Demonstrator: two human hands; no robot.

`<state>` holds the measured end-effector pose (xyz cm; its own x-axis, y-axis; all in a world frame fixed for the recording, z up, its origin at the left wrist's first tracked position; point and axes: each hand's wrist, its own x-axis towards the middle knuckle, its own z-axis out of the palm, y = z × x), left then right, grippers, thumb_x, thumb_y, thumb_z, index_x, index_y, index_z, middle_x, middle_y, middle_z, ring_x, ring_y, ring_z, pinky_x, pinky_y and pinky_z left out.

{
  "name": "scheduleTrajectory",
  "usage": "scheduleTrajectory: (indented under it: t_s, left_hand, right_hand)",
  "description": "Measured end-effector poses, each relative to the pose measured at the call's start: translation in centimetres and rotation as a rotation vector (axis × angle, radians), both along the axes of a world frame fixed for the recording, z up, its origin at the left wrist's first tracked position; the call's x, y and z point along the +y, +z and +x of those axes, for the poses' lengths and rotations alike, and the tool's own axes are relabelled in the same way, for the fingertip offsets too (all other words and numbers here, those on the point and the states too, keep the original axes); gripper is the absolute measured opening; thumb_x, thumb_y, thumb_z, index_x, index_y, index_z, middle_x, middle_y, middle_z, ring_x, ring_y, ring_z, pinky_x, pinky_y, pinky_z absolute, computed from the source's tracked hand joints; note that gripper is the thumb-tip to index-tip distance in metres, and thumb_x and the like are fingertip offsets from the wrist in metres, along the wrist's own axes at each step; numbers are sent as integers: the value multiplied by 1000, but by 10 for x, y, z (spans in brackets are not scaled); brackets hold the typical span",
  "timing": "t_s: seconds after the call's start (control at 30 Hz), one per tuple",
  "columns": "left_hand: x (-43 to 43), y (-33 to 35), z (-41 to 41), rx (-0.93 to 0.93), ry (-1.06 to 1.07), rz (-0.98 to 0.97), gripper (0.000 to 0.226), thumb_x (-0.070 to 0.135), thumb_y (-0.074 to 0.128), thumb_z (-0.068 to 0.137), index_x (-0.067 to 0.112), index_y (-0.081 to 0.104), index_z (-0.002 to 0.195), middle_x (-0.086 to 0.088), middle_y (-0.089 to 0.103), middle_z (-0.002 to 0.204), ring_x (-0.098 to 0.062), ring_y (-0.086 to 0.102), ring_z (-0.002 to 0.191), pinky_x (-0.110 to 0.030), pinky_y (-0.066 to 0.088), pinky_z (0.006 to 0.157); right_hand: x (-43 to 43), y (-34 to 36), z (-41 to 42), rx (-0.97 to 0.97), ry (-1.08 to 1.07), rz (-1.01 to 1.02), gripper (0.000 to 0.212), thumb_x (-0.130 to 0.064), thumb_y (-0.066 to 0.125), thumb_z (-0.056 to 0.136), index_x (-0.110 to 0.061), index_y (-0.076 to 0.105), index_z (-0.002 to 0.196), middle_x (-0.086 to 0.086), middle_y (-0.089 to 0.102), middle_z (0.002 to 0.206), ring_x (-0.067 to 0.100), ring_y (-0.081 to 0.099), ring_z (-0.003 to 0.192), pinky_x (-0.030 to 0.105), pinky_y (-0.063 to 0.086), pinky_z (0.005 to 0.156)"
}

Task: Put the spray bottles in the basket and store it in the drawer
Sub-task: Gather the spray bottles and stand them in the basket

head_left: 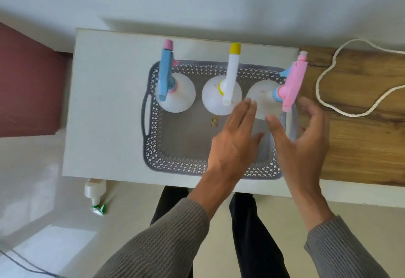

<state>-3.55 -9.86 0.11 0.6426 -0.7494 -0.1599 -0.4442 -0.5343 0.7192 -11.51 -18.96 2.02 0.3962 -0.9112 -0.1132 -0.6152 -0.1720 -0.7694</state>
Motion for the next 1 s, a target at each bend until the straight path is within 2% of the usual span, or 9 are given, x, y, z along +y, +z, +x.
scheduleTrajectory:
  t_s: [0.07,0.13,0.2,0.3,0.47,0.63,0.73,0.83,1.0]
  left_hand:
    - [22,3,-8,-47,-5,-15,61,22,65,93,8,42,148,-4,40,157,-19,35,146,-44,63,74]
    - [47,4,-14,-120,-6,-13,55,27,61,96,6,46,145,-7,43,154,-20,34,146,-39,63,74]
    - [74,3,-17,-197,12,18,53,35,56,99,6,49,143,-7,46,152,-21,35,146,-37,61,84]
    - [112,1,-19,-270,58,103,57,46,50,100,8,49,143,-8,45,153,-23,34,146,-44,47,108]
    - [176,1,-22,-312,214,299,63,55,39,100,13,45,147,-7,40,156,-25,31,148,-51,39,113]
    - [244,-3,-34,-252,513,377,65,56,39,98,17,39,150,-5,36,159,-21,25,150,-50,32,118]
    - [293,-11,-49,-212,676,458,66,57,35,98,17,38,151,-5,35,159,-22,26,150,-49,28,119]
    - [346,-18,-63,-110,840,549,69,63,24,98,23,32,153,-3,30,161,-22,22,151,-48,22,122]
    - [430,-33,-72,47,991,595,78,69,3,95,26,23,156,-3,18,165,-22,11,153,-49,13,124]
  right_hand:
    - [18,2,-7,90,15,-30,62,-35,72,88,-9,48,140,8,51,140,23,45,131,37,41,107]
    - [39,1,-13,169,67,-14,65,-32,69,90,-9,41,144,13,44,145,28,37,135,36,35,109]
    - [61,0,-15,242,149,16,73,-34,68,90,-10,33,149,14,34,154,28,27,142,40,32,112]
    - [89,-3,-12,339,294,61,81,-43,62,91,-10,24,154,14,21,162,29,13,150,55,25,119]
    - [128,-11,-4,431,629,47,85,-56,51,91,-12,18,156,14,13,165,31,4,154,52,20,122]
    - [165,-13,7,410,959,-49,83,-59,46,93,-12,19,156,14,14,164,31,5,154,53,26,121]
    - [191,-15,15,334,1144,-79,77,-51,50,97,-12,20,156,11,13,165,25,5,155,51,31,119]
    - [227,-18,30,258,1320,-152,73,-50,50,98,-14,22,155,7,16,165,20,3,156,48,31,120]
    - [312,-34,68,296,1589,-303,76,-54,47,98,-17,17,157,5,14,167,20,-3,156,50,27,122]
